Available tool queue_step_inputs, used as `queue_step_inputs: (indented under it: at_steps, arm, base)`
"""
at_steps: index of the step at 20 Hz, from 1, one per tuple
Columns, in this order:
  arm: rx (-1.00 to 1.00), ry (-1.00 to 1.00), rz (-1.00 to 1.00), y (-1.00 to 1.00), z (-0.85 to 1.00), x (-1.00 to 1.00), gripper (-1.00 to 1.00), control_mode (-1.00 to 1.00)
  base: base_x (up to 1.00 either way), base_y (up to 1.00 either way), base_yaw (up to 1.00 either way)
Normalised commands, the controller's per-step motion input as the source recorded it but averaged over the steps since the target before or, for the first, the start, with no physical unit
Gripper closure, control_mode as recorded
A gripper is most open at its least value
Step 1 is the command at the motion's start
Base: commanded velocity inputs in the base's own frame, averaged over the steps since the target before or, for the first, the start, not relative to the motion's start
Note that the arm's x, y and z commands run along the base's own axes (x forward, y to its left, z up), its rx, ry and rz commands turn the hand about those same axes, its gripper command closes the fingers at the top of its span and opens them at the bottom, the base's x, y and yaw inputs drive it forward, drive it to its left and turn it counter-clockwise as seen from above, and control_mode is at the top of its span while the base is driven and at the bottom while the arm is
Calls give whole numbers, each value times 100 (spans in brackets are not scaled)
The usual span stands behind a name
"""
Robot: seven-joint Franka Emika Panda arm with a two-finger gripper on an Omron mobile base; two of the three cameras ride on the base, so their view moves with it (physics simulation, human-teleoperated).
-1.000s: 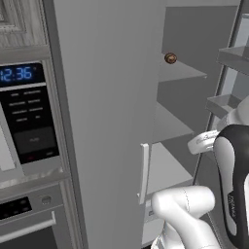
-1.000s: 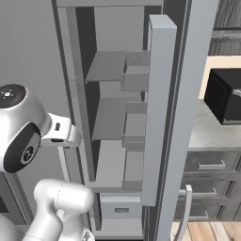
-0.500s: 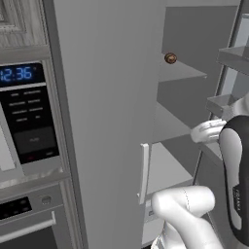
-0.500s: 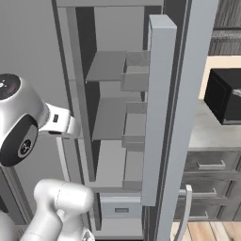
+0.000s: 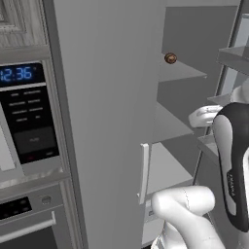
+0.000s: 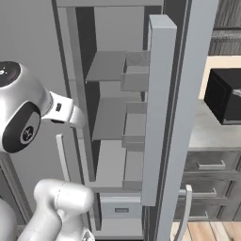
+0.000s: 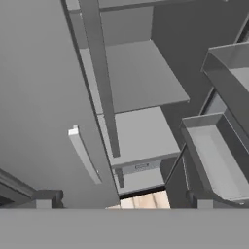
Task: Take the tomato and potato out of the freezer and place them in the tupperware container on the counter. Then put the tupperware containing the vegetables back in the freezer.
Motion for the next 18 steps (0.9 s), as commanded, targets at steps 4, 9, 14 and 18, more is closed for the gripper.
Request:
queue_step_inputs:
  at_steps: [4,9,14,18]
  arm:
    - [1,0,-14,-23,12,12,-100,-100]
    - [4,0,-10,-22,7,37,-100,-100]
    - [2,0,-6,-10,0,55,-100,-100]
    - [4,0,0,-22,0,66,-100,-100]
  base:
    - [0,0,0]
    - [0,0,0]
    - [0,0,0]
    - [0,0,0]
